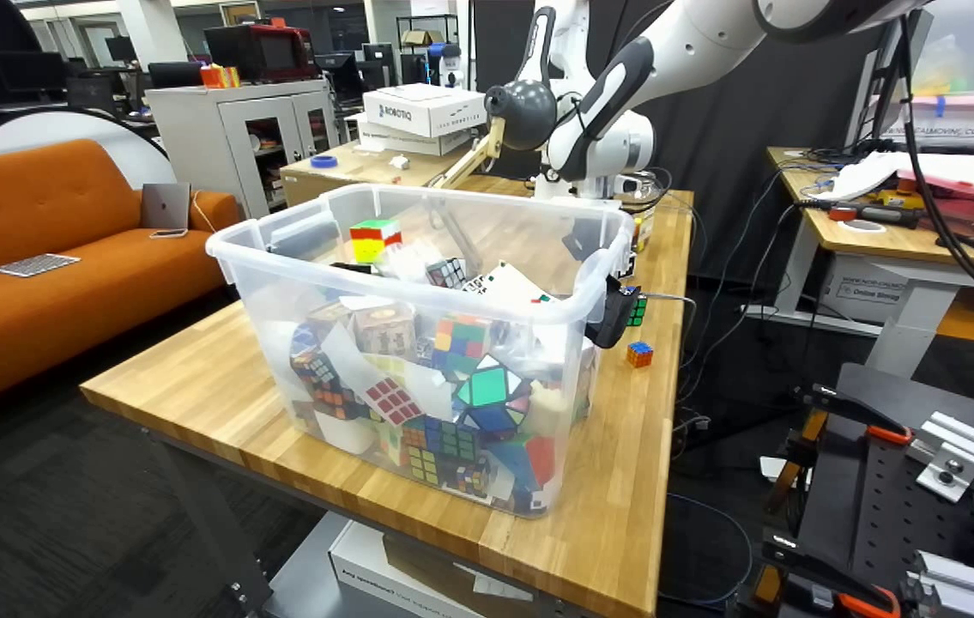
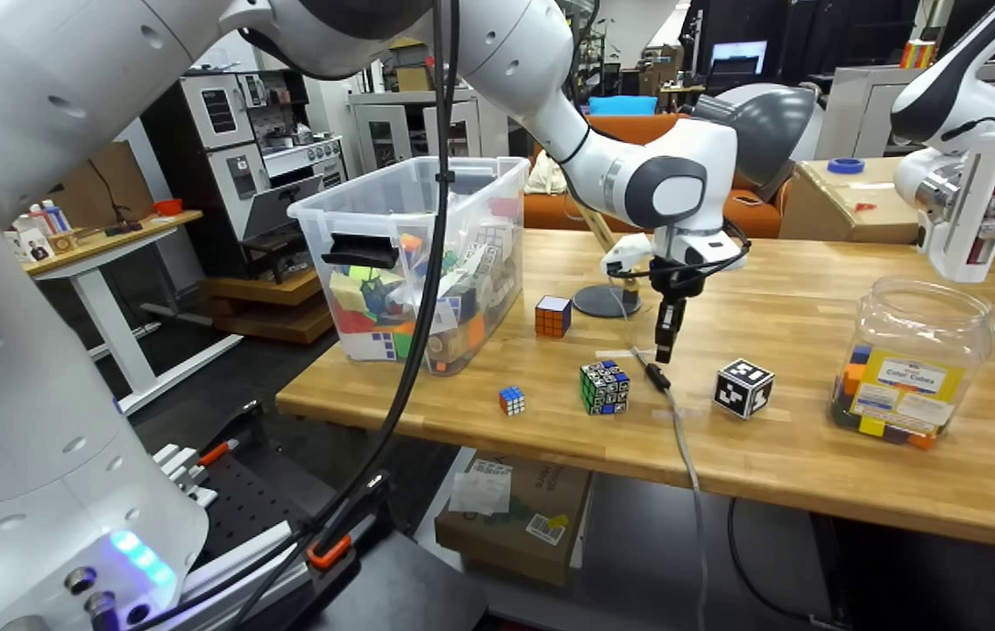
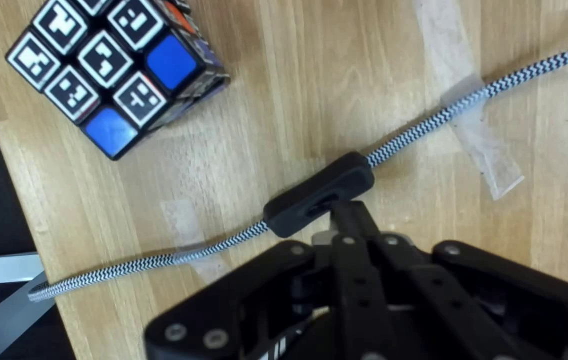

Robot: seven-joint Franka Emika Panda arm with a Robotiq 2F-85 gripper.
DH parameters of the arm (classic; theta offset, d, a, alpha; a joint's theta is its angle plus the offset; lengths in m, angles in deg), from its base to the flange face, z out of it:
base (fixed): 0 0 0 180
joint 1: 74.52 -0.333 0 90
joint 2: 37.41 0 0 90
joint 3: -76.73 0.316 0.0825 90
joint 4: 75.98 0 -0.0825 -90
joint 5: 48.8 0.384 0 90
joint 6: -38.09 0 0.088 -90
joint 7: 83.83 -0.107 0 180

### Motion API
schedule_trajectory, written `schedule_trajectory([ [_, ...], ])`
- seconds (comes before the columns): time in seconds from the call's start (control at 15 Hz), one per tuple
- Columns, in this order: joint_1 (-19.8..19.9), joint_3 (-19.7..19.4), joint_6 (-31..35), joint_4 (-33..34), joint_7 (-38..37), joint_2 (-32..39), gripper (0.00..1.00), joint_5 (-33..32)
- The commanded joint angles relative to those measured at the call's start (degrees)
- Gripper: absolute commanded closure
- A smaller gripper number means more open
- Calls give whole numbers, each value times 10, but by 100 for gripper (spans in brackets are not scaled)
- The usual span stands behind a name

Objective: Turn on the grey lamp, place the Rubik's cube on the right inside the container on the left

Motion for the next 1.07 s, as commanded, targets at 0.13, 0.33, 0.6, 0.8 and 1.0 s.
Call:
schedule_trajectory([
  [0.13,5,-3,-31,42,-8,25,100,-4],
  [0.33,5,-3,-36,45,-7,28,100,-4],
  [0.6,7,-3,-45,52,-7,35,100,-4],
  [0.8,8,-2,-50,58,-6,39,100,-4],
  [1.0,10,0,-56,64,-5,43,100,-2],
])
